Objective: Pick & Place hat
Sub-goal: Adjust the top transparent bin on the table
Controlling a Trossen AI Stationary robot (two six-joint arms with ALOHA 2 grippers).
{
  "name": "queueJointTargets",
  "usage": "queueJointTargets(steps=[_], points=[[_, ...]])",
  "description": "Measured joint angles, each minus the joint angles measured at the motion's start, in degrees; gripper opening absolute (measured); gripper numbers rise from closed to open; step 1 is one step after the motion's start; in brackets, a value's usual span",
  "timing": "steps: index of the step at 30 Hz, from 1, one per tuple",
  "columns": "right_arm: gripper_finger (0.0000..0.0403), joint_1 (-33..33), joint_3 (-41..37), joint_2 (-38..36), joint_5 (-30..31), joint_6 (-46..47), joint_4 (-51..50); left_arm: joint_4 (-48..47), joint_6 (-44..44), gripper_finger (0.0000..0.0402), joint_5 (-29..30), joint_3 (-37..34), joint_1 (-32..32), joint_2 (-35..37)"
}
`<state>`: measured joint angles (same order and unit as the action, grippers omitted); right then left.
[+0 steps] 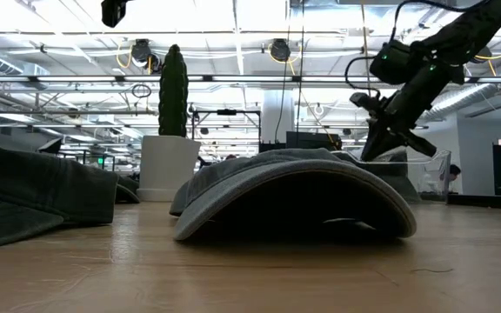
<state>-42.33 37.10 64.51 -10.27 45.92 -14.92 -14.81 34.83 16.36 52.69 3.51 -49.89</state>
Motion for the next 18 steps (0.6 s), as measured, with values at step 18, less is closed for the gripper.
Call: queueJointTargets(steps=[18], points=[[0.0001,11.7,0.0,-4.2,7.5,7.0,6.7,0.0,-3.3,0.0147,-0.8,0.0,-0.4,0.0]])
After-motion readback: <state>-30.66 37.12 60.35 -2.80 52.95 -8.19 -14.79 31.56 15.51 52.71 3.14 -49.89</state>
